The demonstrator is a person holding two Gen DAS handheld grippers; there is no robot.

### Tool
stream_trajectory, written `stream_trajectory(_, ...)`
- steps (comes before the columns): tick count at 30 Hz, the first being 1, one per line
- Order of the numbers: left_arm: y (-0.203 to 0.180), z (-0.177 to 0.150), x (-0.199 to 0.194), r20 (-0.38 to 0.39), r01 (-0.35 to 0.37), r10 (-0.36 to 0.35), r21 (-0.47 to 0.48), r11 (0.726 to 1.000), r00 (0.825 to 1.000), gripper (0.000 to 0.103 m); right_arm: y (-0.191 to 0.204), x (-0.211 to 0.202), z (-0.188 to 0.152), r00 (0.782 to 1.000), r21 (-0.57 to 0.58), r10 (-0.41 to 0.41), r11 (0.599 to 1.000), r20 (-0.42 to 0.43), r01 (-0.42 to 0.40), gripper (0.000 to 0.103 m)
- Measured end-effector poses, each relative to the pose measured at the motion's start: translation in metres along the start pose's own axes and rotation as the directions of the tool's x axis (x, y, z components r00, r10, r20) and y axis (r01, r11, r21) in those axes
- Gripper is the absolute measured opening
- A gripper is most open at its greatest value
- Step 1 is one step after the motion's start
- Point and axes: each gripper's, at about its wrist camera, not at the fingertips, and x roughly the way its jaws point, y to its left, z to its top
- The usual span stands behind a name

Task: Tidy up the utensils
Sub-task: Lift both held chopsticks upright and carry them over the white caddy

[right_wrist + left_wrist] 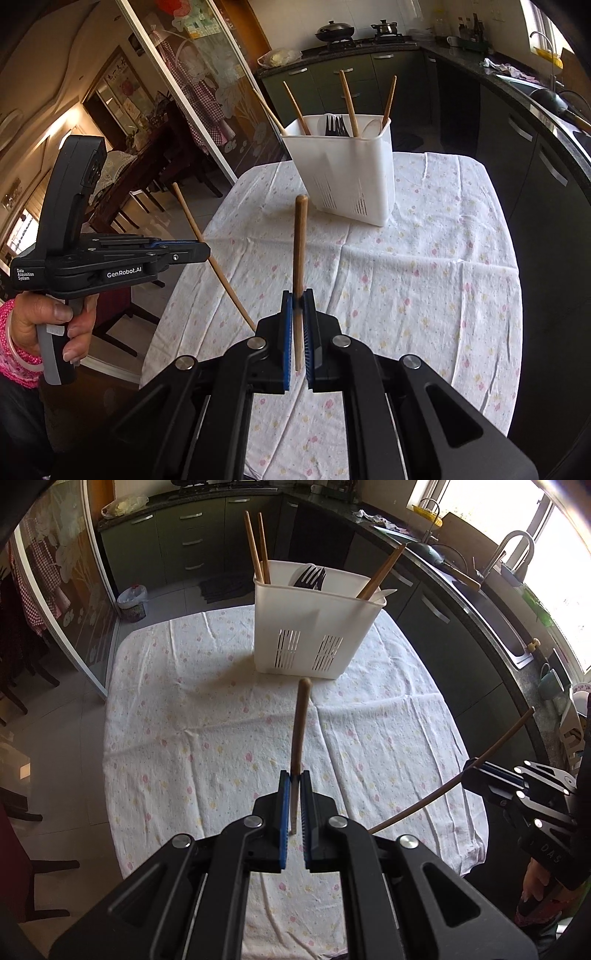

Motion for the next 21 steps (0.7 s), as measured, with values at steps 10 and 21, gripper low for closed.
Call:
stream_trajectory(10, -0.003, 0.013, -0.019, 0.06, -0.006, 0.005, 0.014, 1.0, 0.998, 0.006, -0.001, -0.003, 0.001, 1.0, -0.009, -0.001, 1.0, 0.0, 0.001, 0.006)
stream_trajectory(21, -0.012, 0.045, -0.064, 0.158, 0.006, -0.01, 0.026, 1.0, 0.987, 0.006, -0.001, -0.014, 0.005, 1.0, -0.016, 0.001, 1.0, 0.013, 0.0, 0.006)
